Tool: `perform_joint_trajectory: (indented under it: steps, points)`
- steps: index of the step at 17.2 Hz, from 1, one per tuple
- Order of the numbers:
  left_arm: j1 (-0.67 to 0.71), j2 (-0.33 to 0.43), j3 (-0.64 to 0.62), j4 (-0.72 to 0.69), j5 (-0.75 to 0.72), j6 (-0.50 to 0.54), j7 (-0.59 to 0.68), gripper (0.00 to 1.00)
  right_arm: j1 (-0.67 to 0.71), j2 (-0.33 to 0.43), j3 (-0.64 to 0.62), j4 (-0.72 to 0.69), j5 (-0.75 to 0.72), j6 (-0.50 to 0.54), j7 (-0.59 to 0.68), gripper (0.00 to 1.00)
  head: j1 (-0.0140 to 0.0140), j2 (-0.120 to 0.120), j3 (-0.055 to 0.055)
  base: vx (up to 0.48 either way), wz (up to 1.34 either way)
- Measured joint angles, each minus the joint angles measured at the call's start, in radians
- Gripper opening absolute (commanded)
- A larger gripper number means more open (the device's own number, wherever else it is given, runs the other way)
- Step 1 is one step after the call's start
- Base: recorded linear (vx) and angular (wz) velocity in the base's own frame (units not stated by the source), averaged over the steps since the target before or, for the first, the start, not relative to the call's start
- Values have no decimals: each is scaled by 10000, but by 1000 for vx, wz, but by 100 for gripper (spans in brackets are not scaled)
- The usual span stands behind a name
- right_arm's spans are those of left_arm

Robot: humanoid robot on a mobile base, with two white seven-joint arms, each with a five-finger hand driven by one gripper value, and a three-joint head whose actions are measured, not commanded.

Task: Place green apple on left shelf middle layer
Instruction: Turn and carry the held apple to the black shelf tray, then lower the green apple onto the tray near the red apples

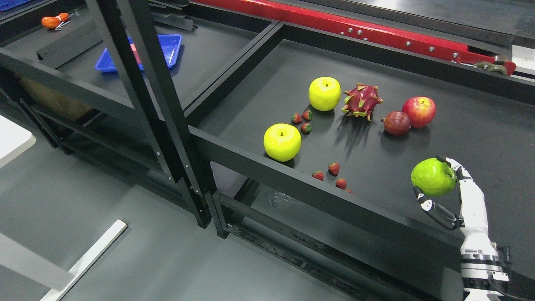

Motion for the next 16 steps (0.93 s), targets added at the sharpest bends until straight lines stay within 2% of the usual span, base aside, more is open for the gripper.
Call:
perform_joint_trajectory:
  steps: [12, 16]
  points:
    - [-4, 0, 0, 0, 1, -7, 0, 100, -49, 5, 91, 19, 33, 67, 24, 0, 0, -2, 0, 203, -293]
    - [-3, 0, 0, 0, 1, -7, 0, 100, -82, -62, 532, 58, 121, 653, 284, 0, 0, -3, 0, 190, -143]
